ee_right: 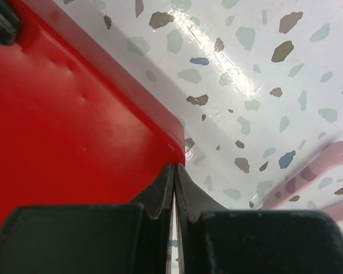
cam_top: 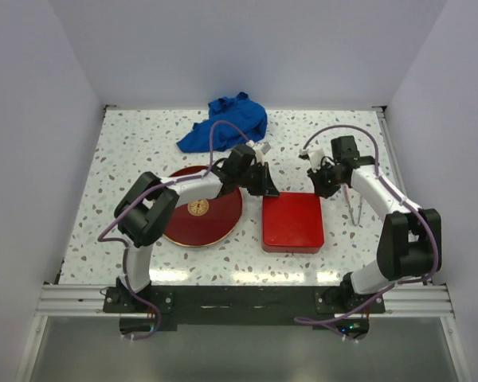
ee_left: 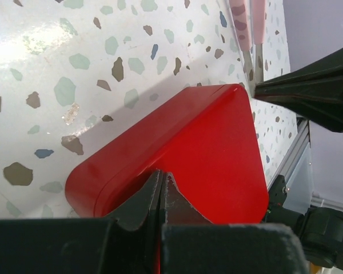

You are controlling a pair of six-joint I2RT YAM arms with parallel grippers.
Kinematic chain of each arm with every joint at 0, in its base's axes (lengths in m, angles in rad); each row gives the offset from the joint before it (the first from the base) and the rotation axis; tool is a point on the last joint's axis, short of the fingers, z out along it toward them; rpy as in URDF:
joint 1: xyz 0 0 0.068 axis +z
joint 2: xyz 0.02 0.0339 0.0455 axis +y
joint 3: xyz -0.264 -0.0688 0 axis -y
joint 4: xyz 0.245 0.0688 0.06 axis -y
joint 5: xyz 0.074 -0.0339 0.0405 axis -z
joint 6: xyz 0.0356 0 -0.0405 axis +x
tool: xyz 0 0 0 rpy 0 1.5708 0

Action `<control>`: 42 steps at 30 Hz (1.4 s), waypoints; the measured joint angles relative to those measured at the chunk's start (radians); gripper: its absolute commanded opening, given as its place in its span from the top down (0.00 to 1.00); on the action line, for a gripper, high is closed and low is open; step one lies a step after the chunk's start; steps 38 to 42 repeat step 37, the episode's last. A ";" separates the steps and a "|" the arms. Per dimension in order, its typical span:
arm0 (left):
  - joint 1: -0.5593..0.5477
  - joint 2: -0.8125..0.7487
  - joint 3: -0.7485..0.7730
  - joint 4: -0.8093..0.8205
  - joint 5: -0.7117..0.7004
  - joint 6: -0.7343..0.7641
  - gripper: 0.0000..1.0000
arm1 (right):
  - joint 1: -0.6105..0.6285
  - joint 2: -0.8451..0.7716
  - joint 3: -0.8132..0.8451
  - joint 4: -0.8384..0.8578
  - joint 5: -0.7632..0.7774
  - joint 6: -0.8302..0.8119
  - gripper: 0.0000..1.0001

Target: Pack the cookies

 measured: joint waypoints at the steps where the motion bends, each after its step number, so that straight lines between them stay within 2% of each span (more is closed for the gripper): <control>1: 0.000 -0.004 -0.001 -0.002 -0.005 0.001 0.91 | -0.005 -0.003 0.014 -0.020 -0.013 0.002 0.86; 4: 0.009 -0.032 -0.008 -0.027 -0.040 0.022 0.77 | -0.016 -0.032 0.076 -0.065 -0.063 0.006 0.66; 5: 0.017 -0.047 -0.010 -0.045 -0.058 0.033 0.72 | -0.018 -0.052 0.096 -0.071 -0.079 0.008 0.51; 6: 0.027 -0.066 -0.011 -0.062 -0.074 0.045 0.62 | -0.018 -0.076 0.116 -0.076 -0.092 0.013 0.41; 8: 0.048 -0.115 -0.012 -0.080 -0.111 0.074 0.52 | -0.026 -0.129 0.154 -0.081 -0.120 0.029 0.20; 9: 0.056 -0.149 -0.013 -0.087 -0.134 0.091 0.40 | -0.033 -0.154 0.173 -0.080 -0.134 0.040 0.02; 11: 0.069 -0.230 -0.023 -0.090 -0.193 0.130 0.27 | -0.055 -0.197 0.201 -0.069 -0.141 0.076 0.01; 12: 0.072 -0.293 -0.040 -0.087 -0.238 0.152 0.12 | -0.076 -0.224 0.211 -0.046 -0.138 0.103 0.01; 14: 0.073 -0.416 -0.077 -0.084 -0.311 0.195 0.00 | -0.111 -0.264 0.215 -0.003 -0.102 0.168 0.01; 18: 0.088 -0.709 -0.173 -0.076 -0.465 0.253 0.00 | -0.164 -0.346 0.215 0.092 0.063 0.353 0.01; 21: 0.159 -0.878 -0.222 -0.100 -0.536 0.271 0.00 | -0.172 -0.378 0.233 0.105 0.183 0.468 0.01; 25: 0.219 -1.007 -0.238 -0.167 -0.641 0.307 0.00 | -0.171 -0.341 0.349 0.047 0.341 0.575 0.01; 28: 0.220 -1.060 -0.238 -0.222 -0.692 0.332 0.00 | -0.171 -0.311 0.420 0.011 0.448 0.616 0.01; 32: 0.220 -1.080 -0.238 -0.282 -0.739 0.342 0.00 | -0.172 -0.321 0.426 -0.020 0.526 0.634 0.01; 42: 0.220 -1.080 -0.238 -0.332 -0.770 0.352 0.00 | -0.172 -0.354 0.425 -0.023 0.550 0.637 0.02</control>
